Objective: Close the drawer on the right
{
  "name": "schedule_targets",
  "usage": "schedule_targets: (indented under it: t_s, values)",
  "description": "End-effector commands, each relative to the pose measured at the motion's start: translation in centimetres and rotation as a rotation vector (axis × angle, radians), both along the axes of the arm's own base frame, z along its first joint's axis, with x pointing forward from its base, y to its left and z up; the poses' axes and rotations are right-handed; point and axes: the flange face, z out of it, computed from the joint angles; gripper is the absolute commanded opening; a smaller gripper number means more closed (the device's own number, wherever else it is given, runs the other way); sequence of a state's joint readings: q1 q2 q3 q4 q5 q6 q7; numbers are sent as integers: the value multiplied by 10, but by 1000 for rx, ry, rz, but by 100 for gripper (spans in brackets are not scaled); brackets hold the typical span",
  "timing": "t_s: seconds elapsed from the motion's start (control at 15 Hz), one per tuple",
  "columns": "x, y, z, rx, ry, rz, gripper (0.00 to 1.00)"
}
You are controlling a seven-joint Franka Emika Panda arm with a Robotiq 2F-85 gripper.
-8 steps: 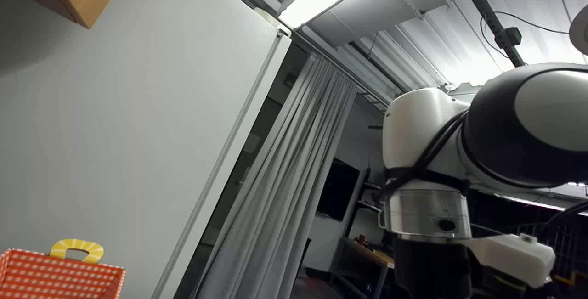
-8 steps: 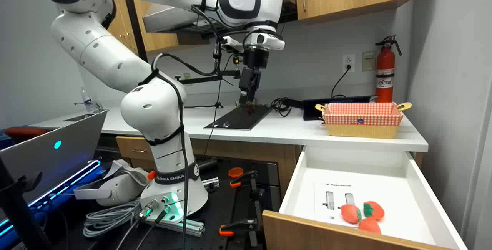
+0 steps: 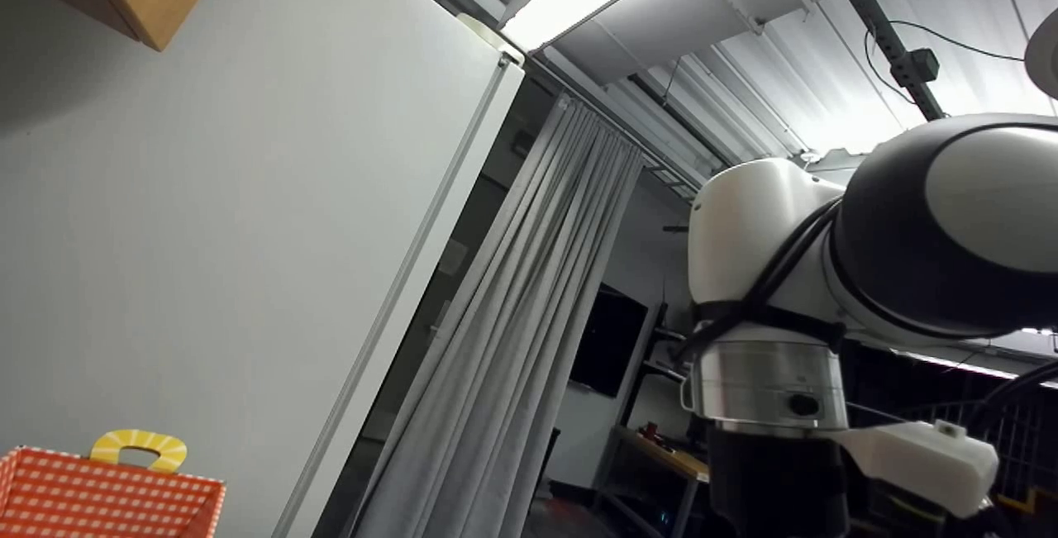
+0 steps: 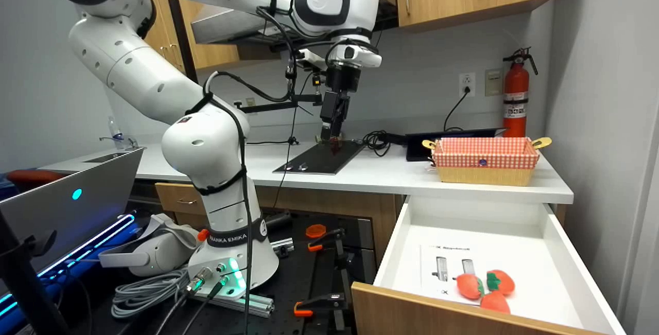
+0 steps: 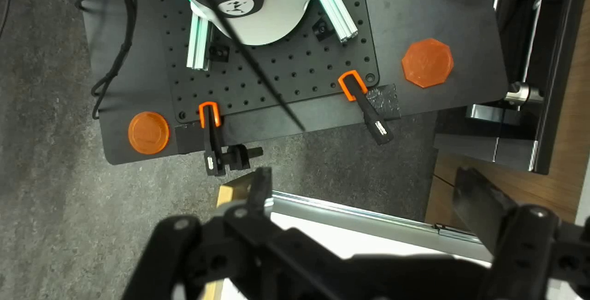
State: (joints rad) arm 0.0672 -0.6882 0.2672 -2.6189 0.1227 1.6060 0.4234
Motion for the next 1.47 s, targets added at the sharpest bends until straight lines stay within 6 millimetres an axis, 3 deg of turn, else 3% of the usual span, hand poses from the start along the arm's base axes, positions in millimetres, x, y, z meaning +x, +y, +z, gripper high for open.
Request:
schedule_targets:
  t_s: [0.0, 0.27, 0.6, 0.93, 1.4]
  values:
    - [0, 0, 1, 0, 1, 0, 100]
    - [1, 0, 0, 6, 0, 3, 100]
    - [23, -15, -14, 30, -31, -76, 100]
    - [61, -59, -45, 55, -77, -225, 100]
    - [101, -148, -97, 87, -99, -423, 100]
